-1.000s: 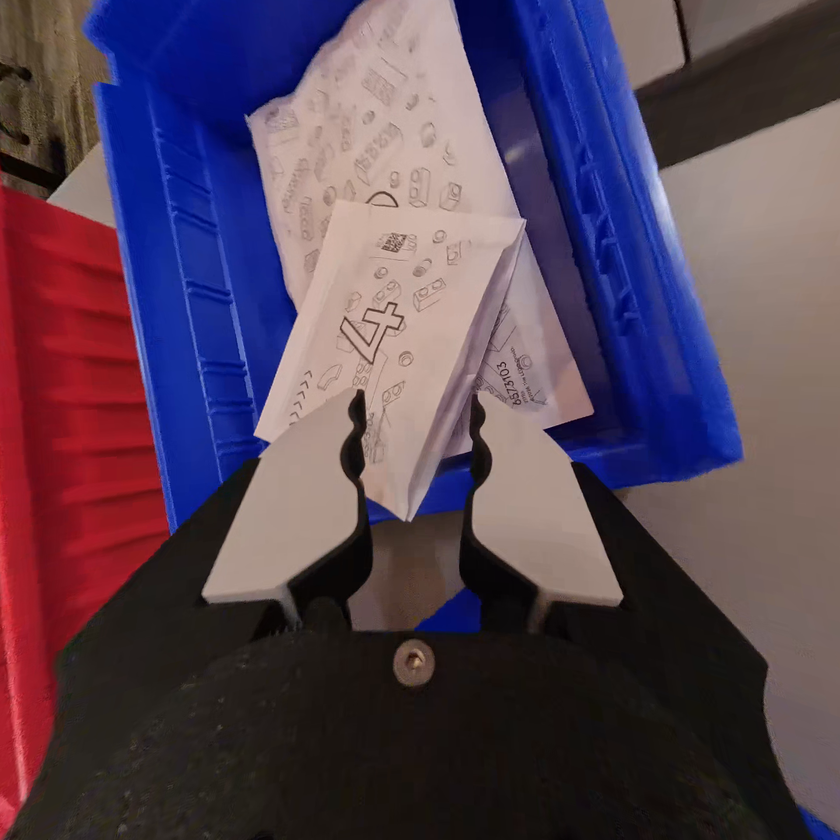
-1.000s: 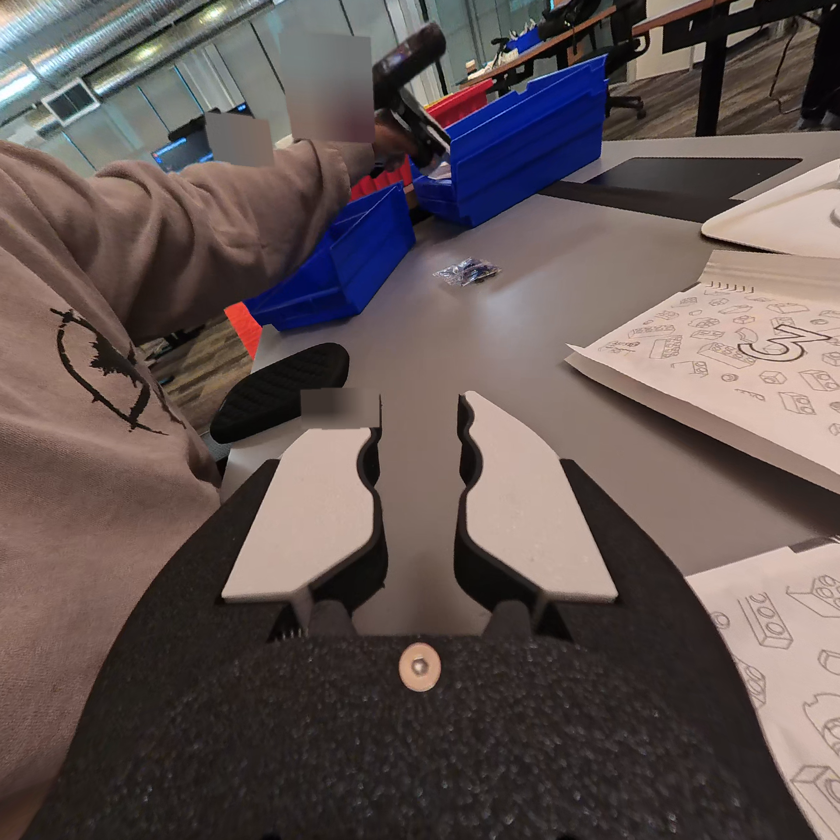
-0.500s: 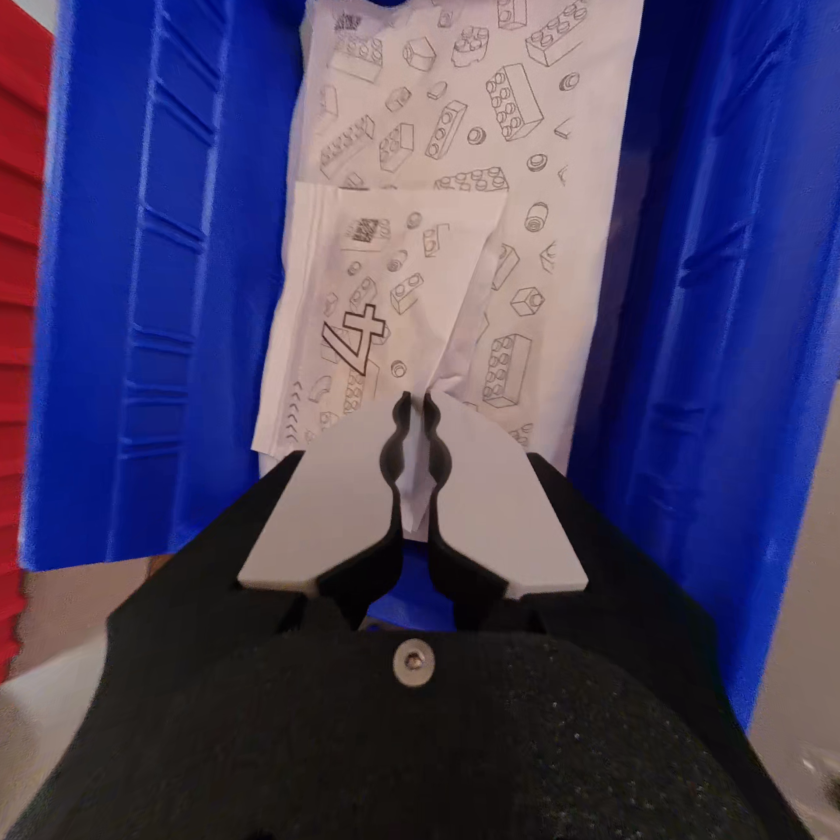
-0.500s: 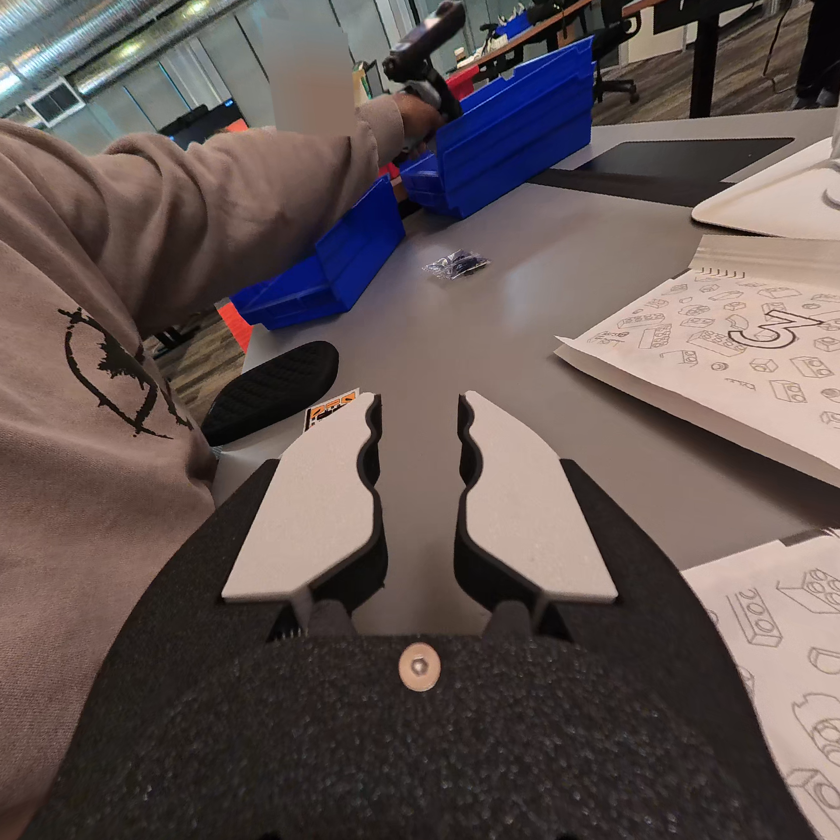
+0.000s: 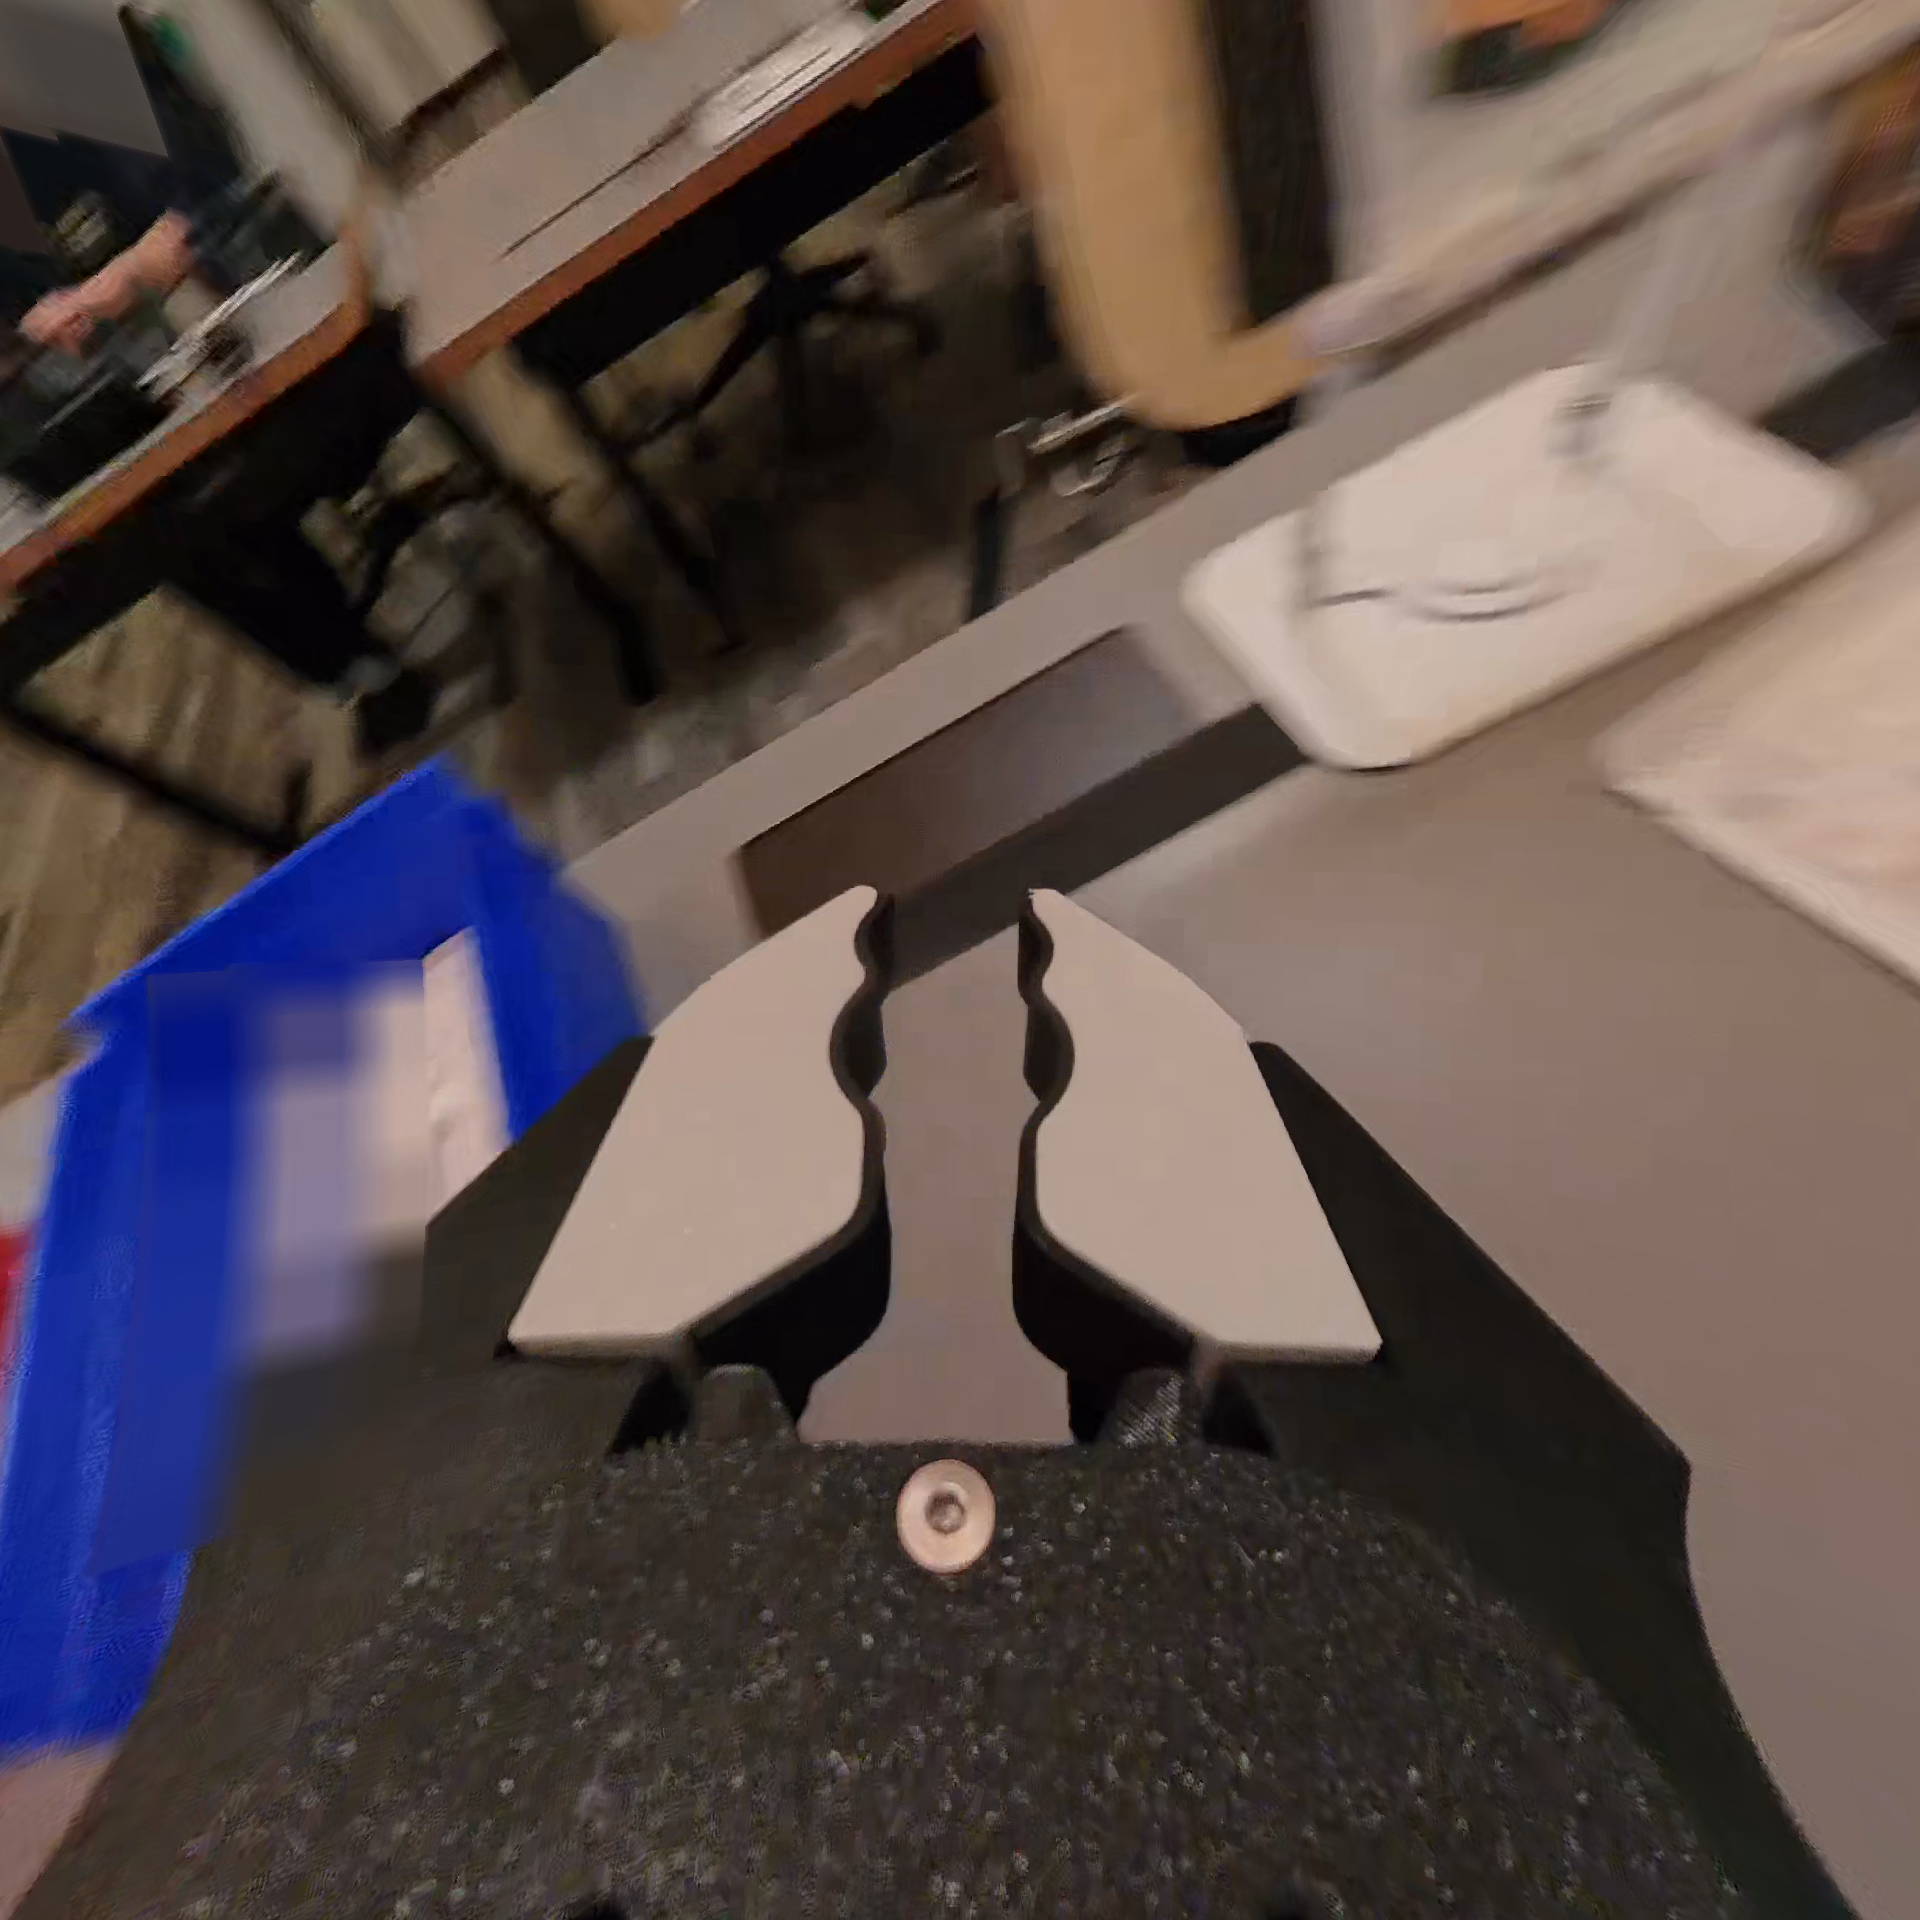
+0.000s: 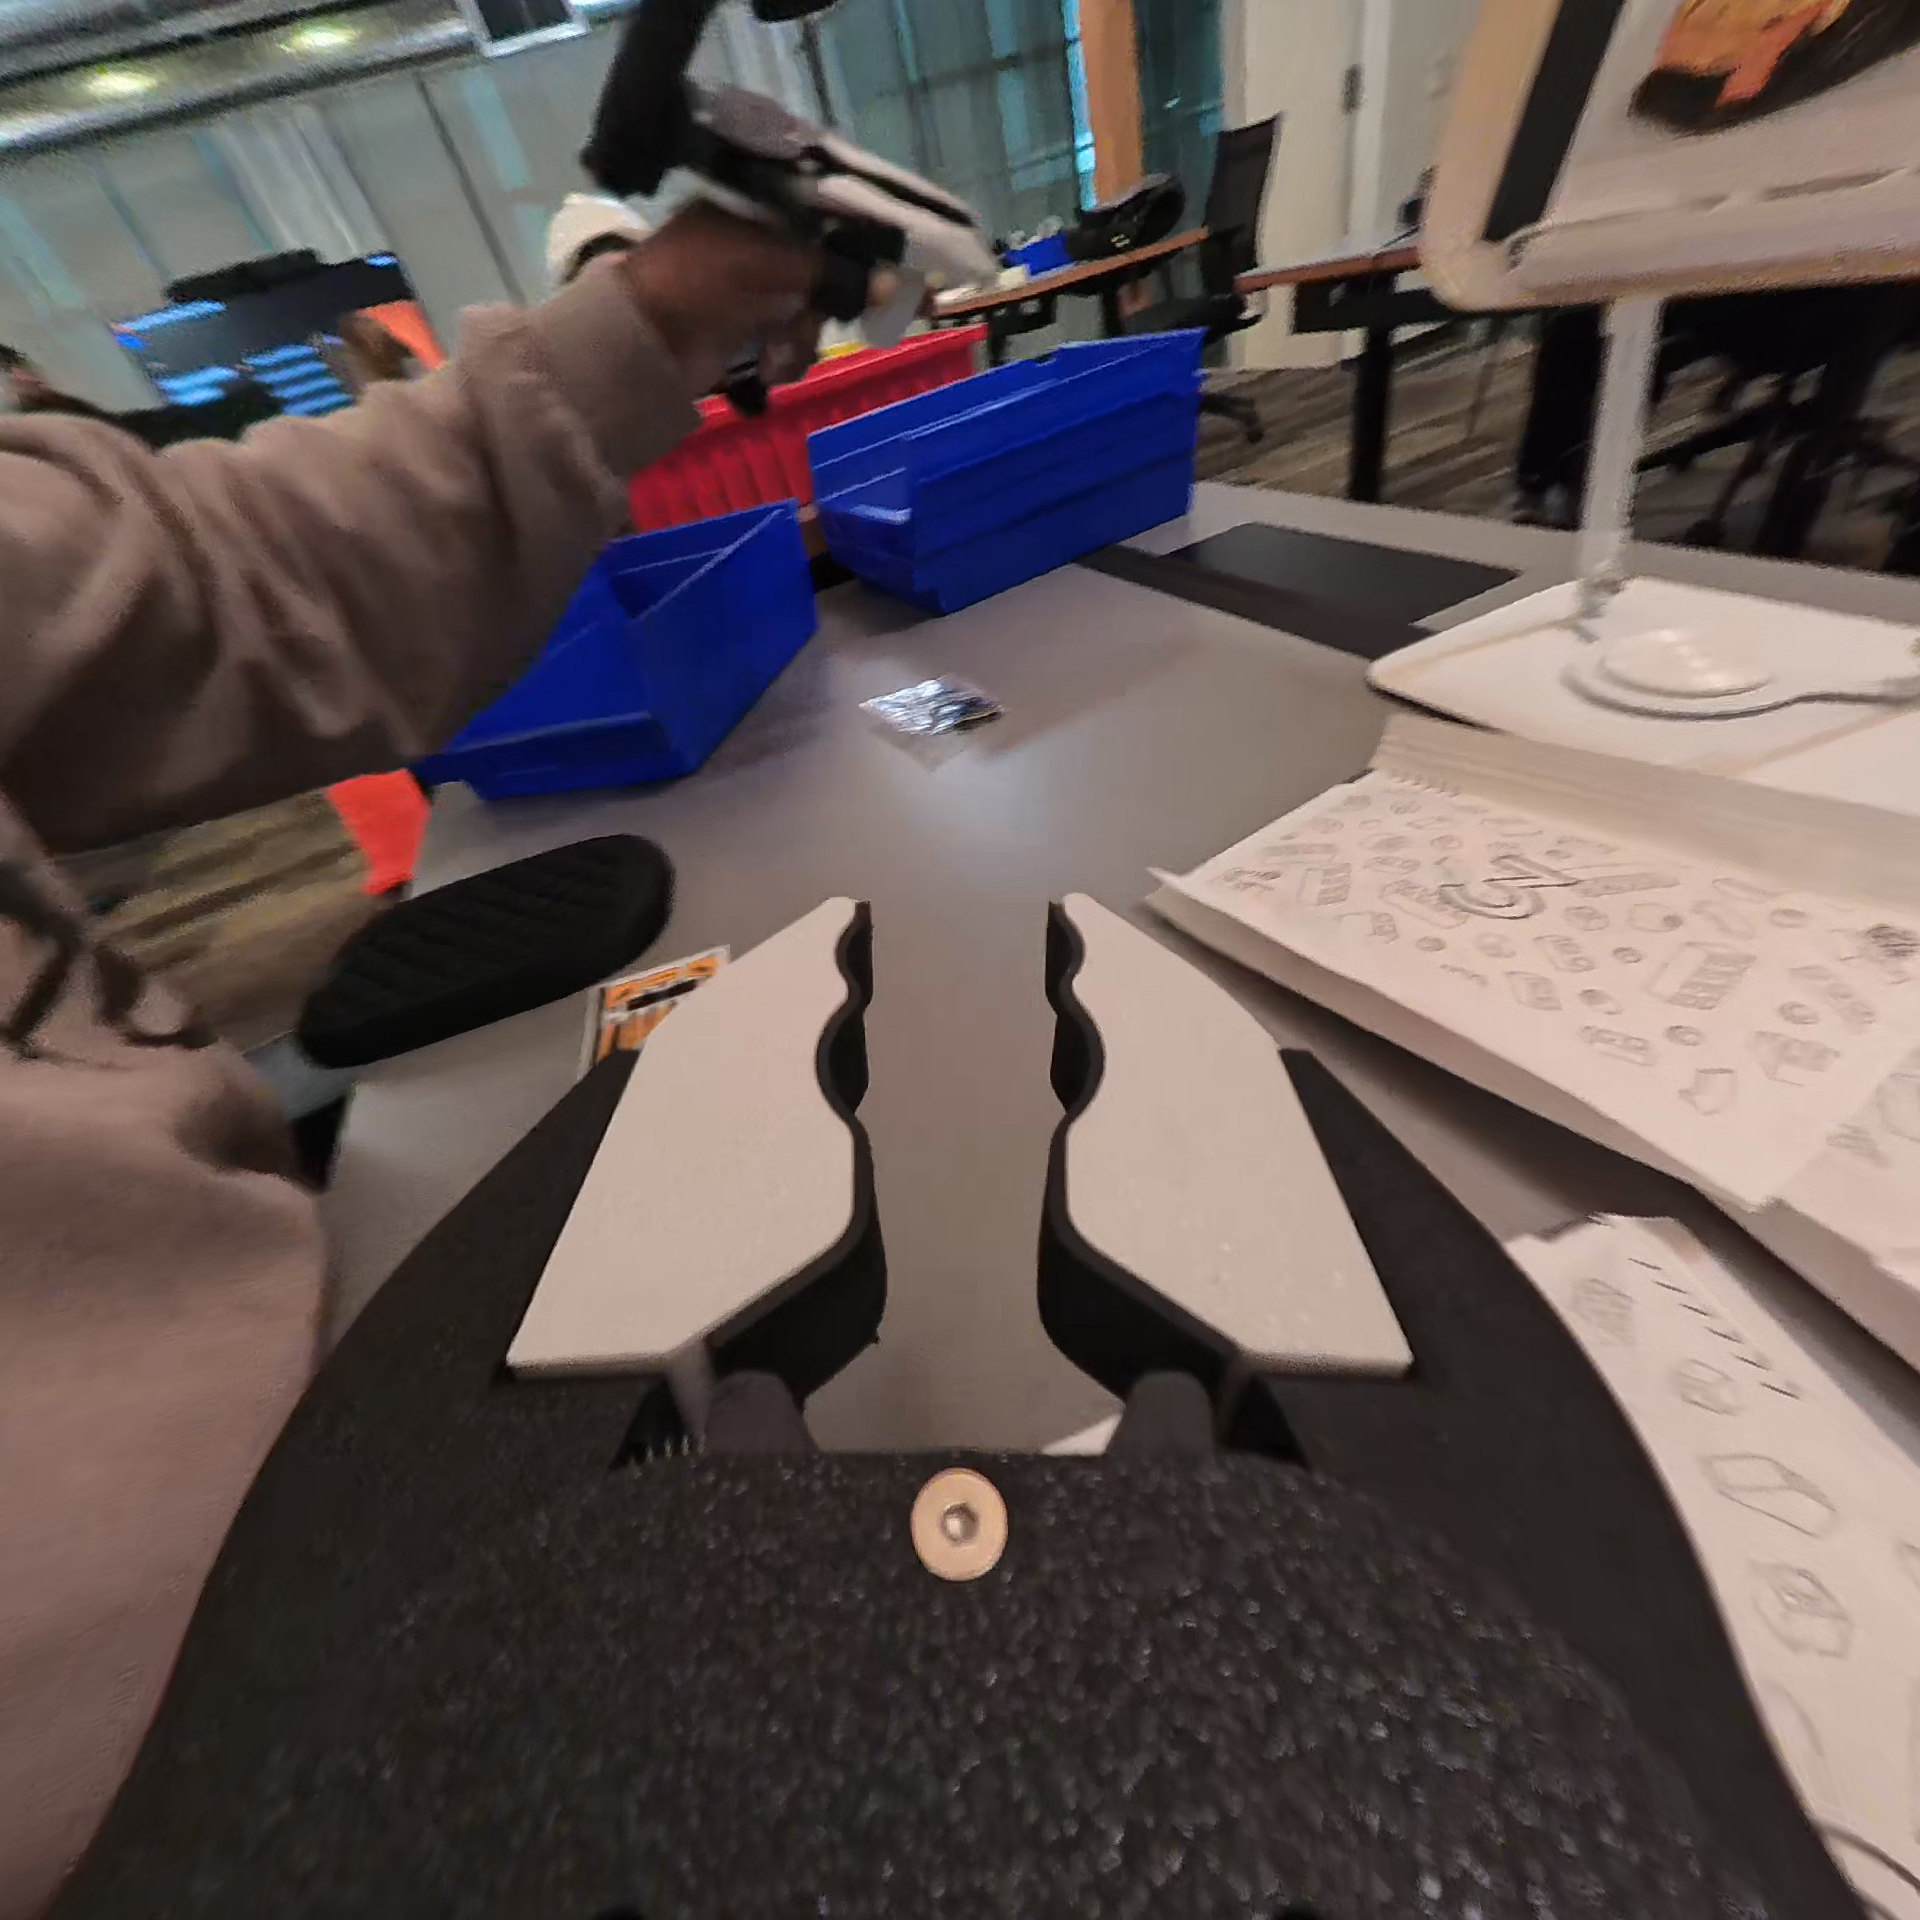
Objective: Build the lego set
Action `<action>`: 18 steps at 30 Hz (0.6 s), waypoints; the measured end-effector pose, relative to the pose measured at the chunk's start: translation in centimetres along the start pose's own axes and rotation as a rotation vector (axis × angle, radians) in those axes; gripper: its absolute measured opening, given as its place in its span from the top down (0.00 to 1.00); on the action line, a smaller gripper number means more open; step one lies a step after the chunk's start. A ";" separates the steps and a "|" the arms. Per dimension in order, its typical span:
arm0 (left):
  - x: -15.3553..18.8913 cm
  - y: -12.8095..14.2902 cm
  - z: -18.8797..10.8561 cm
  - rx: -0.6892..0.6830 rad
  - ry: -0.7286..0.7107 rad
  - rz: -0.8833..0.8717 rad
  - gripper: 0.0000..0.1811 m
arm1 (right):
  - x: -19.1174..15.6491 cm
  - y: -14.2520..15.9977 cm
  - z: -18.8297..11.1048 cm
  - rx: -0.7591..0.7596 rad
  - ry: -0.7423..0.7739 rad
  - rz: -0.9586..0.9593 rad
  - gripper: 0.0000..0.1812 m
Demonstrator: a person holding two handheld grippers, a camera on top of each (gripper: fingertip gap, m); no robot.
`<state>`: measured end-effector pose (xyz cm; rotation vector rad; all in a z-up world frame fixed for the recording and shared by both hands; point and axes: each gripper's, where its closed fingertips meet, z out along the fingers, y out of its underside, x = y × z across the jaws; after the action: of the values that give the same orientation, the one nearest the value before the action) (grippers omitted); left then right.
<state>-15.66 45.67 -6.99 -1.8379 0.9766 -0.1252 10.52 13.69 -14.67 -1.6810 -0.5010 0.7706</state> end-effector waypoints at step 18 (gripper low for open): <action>33.1 6.2 7.3 -0.120 0.419 0.568 0.81 | 7.2 2.1 -7.6 -0.049 0.667 -0.068 0.82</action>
<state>6.52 27.83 -26.49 -1.5985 1.7976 -0.1059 20.87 12.90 -17.39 -1.8307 -0.1055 0.1193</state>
